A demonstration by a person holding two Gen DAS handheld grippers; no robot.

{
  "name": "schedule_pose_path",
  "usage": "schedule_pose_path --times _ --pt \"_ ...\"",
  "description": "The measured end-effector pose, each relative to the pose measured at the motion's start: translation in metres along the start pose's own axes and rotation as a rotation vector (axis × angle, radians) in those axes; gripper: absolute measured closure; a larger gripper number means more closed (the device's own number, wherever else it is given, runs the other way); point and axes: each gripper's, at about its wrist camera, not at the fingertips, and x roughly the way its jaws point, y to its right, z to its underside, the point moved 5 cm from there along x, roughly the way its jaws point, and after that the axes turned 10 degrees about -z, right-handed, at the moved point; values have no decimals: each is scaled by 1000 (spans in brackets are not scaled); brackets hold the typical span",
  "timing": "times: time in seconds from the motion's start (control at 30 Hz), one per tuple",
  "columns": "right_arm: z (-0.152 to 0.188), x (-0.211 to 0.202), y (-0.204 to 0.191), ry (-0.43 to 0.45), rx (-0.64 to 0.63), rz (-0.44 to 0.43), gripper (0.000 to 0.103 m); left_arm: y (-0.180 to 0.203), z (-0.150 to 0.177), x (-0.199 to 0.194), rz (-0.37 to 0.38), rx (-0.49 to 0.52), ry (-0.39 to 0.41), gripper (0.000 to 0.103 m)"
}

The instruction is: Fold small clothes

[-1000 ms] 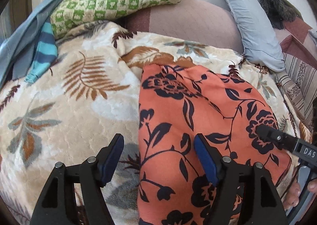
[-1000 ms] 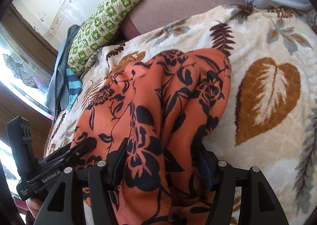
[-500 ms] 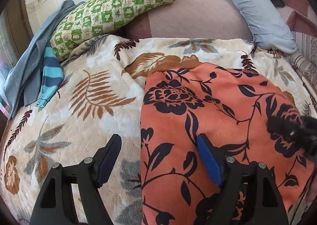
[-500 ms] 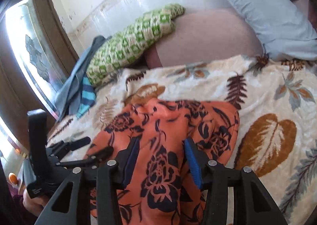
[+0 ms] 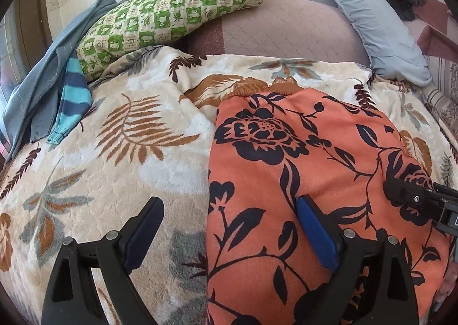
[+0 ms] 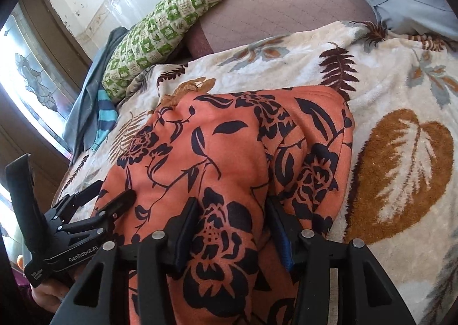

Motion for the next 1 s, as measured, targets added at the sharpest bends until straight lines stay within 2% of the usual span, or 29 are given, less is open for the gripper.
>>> schedule_pose_path --times 0.17,0.2,0.23,0.43,0.63,0.87,1.0 --pt "8 -19 -5 80 10 36 47 -9 14 -39 -24 -22 23 9" --pt "10 -27 -6 81 31 58 39 -11 17 -51 -40 -18 35 9" --pt "13 -37 -7 90 49 70 38 -13 20 -65 -56 -16 56 9" --pt "34 -106 -41 196 24 104 38 -37 19 -154 -104 -20 193 9" --pt "57 -161 -79 244 -25 113 38 -67 5 -220 -142 -68 251 9" --pt "41 -210 -131 302 -85 110 38 -88 -6 -276 -168 -112 310 9" --pt "33 -231 -168 328 -138 140 37 -95 -9 -303 -188 -110 349 8"
